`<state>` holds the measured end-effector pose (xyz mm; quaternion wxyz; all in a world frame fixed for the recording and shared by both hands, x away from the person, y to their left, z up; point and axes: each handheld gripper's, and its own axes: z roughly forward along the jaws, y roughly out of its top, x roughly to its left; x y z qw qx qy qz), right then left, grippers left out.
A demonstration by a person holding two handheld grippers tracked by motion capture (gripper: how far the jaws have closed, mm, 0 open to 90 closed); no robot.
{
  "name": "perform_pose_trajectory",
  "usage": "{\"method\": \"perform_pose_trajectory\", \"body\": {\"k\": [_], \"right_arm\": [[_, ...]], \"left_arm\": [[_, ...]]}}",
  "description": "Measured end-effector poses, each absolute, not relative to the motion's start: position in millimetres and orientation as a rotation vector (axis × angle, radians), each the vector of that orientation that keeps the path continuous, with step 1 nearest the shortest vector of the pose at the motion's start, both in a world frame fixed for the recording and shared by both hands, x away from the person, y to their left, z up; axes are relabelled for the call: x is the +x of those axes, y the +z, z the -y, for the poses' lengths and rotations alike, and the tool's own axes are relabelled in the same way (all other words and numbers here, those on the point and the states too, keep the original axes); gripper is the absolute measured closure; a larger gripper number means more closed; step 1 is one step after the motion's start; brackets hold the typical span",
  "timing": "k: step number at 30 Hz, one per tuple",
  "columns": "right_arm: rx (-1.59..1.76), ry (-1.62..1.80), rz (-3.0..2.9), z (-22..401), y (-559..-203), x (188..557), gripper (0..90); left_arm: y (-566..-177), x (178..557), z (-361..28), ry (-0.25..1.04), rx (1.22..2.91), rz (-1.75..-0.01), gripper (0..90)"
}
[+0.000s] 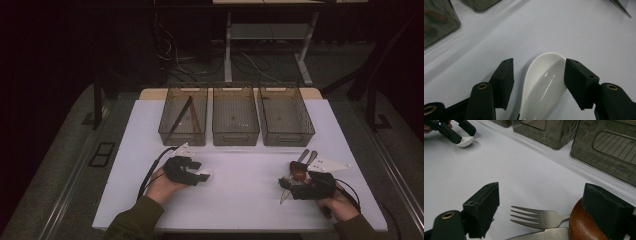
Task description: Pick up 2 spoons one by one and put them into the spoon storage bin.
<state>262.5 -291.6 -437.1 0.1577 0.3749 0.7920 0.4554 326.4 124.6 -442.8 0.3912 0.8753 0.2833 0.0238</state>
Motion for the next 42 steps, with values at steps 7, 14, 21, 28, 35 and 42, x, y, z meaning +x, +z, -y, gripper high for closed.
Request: {"method": "perform_pose_trajectory", "body": {"k": [7, 14, 21, 28, 35, 42], "right_arm": [[1.073, 1.302, -2.265, 291.6, -437.1, 262.5, 14.3], [1.074, 1.301, -2.265, 291.8, -437.1, 262.5, 14.3], [1.073, 1.3, -2.265, 291.7, -437.1, 262.4, 14.3], [1.071, 1.3, -2.266, 291.6, -437.2, 262.5, 14.3], [1.072, 1.299, -2.267, 291.5, -437.3, 262.4, 14.3], [1.072, 1.3, -2.267, 291.3, -437.3, 262.4, 14.3]], "left_arm": [[-444.2, 324.4, -122.3, 0.084, 2.281, -0.678, 40.8], [-444.0, 321.8, -120.8, 0.088, 2.309, -0.628, 44.8], [-443.5, 318.9, -120.0, 0.049, 2.318, -0.581, 57.2], [-442.0, 318.2, -122.5, 0.055, 2.339, -0.556, 65.2], [-439.9, 316.6, -123.3, 0.065, 2.345, -0.534, 72.7], [-437.8, 316.3, -124.1, 0.053, 2.337, -0.553, 77.9]]}}
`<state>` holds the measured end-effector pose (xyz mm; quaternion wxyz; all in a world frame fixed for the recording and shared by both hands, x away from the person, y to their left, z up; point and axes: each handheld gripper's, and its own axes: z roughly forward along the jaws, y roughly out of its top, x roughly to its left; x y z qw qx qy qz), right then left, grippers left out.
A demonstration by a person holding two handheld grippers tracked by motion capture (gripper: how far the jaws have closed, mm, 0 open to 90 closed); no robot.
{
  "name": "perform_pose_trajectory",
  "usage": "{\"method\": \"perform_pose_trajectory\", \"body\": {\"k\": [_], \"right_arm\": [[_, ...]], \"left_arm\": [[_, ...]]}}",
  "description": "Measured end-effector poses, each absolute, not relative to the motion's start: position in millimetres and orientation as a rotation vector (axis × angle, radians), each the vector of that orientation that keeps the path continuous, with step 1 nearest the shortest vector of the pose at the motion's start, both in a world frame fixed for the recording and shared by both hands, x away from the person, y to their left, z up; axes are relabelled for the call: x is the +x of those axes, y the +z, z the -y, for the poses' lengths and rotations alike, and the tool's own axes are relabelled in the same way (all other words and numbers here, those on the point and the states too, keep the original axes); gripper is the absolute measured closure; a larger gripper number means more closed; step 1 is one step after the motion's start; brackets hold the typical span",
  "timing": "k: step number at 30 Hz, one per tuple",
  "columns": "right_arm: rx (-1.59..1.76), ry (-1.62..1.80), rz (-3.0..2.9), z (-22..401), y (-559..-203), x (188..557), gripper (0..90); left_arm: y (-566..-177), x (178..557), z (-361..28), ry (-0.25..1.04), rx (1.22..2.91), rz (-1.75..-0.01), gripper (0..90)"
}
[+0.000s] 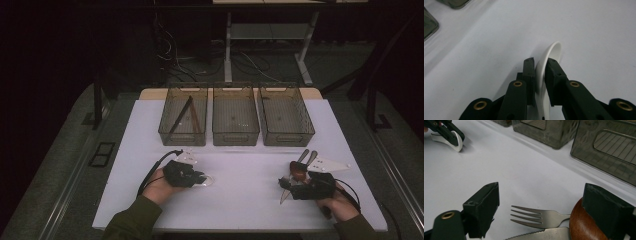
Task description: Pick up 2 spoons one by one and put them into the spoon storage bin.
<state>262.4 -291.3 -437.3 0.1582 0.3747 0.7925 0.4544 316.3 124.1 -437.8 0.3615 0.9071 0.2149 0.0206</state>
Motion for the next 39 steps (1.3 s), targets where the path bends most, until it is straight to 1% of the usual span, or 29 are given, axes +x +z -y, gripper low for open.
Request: {"method": "perform_pose_trajectory", "body": {"k": [7, 19, 39], "right_arm": [[1.072, 1.298, -2.268, 291.2, -437.5, 262.4, 14.3], [1.065, 1.298, -2.268, 291.5, -437.4, 262.6, 14.3], [1.065, 1.295, -2.271, 290.5, -437.5, 262.3, 14.3]], "left_arm": [[-436.0, 315.1, -123.4, 0.058, 2.343, -0.54, 80.9], [-433.0, 313.1, -119.3, 0.067, 2.331, -0.544, 81.5], [-413.5, 319.1, -112.4, 0.107, 2.26, -0.563, 81.5]]}}
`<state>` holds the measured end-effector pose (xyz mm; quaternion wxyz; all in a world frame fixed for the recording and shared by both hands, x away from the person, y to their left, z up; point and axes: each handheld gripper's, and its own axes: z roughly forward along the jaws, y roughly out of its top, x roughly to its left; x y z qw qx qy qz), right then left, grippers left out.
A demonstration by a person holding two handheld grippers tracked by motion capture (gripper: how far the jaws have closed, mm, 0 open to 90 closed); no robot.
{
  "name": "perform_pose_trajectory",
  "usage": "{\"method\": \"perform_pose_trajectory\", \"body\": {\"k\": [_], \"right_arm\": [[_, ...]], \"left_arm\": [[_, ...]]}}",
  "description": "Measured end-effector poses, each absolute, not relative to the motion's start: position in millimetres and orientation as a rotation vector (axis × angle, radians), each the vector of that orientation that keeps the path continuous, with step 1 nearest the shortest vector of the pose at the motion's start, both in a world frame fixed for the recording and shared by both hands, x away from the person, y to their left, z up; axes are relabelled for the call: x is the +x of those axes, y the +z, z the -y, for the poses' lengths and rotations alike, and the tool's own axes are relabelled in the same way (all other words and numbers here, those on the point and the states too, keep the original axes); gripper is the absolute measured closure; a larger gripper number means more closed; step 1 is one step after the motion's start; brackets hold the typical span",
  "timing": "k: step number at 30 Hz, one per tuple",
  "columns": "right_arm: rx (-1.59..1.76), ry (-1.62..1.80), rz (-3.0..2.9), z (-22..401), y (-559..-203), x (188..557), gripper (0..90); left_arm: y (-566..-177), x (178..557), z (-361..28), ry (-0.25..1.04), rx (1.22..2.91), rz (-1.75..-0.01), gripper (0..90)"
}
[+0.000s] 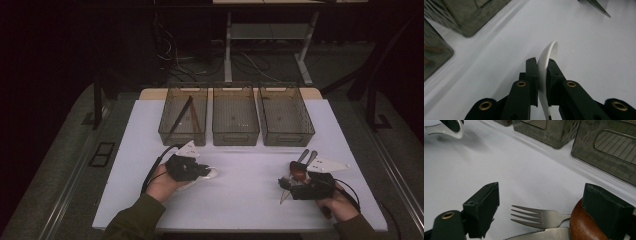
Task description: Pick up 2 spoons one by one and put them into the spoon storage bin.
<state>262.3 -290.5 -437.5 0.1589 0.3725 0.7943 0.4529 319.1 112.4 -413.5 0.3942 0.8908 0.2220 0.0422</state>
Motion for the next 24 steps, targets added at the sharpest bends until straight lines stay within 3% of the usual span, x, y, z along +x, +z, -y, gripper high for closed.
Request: {"method": "perform_pose_trajectory", "body": {"k": [24], "right_arm": [[1.062, 1.301, -2.264, 290.6, -440.3, 262.3, 14.3]], "left_arm": [[-398.0, 338.9, -101.2, 0.132, 2.219, -0.563, 81.6]]}}
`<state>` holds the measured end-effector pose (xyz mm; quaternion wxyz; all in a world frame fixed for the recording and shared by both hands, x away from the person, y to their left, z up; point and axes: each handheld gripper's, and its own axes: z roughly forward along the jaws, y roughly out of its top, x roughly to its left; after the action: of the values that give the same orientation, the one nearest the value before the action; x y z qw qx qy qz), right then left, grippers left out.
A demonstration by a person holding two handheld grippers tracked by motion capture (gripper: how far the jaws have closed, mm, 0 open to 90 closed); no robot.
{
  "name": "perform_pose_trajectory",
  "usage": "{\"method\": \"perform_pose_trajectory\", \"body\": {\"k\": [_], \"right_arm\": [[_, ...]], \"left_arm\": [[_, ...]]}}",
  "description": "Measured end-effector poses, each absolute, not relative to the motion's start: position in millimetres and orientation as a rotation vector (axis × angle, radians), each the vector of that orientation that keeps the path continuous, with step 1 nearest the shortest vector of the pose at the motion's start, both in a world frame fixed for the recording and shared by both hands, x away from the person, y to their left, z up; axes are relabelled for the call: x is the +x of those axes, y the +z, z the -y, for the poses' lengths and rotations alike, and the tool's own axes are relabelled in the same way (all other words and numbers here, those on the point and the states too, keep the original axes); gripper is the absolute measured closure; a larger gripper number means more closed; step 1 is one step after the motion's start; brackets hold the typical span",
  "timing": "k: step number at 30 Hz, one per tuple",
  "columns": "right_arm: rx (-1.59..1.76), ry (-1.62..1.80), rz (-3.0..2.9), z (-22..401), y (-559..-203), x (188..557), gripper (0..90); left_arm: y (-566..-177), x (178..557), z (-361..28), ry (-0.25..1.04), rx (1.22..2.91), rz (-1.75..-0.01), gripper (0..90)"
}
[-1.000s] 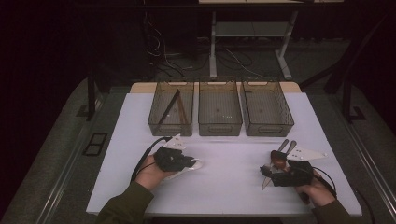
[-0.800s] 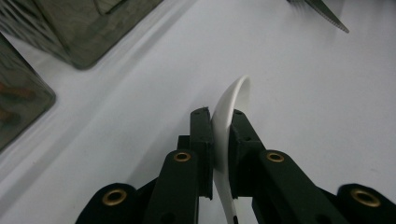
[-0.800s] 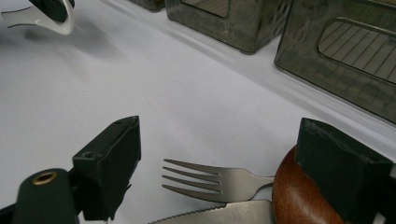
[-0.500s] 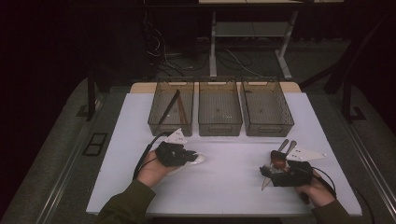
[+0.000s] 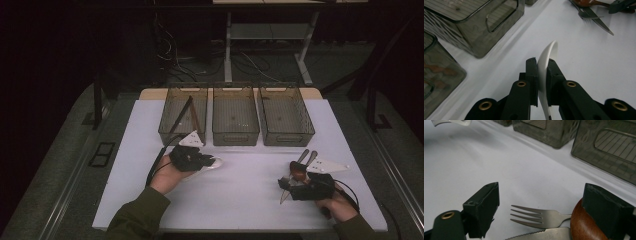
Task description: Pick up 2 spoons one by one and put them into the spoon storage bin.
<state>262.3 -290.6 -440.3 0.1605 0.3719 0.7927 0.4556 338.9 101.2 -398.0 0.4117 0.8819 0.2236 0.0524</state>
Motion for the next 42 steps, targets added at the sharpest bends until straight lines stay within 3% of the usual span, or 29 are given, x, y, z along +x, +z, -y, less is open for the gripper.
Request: {"method": "perform_pose_trajectory", "body": {"k": [42], "right_arm": [[1.076, 1.327, -2.249, 292.5, -437.5, 261.4, 14.3]], "left_arm": [[-337.8, 420.4, -45.3, 0.239, 2.132, -0.487, 81.7]]}}
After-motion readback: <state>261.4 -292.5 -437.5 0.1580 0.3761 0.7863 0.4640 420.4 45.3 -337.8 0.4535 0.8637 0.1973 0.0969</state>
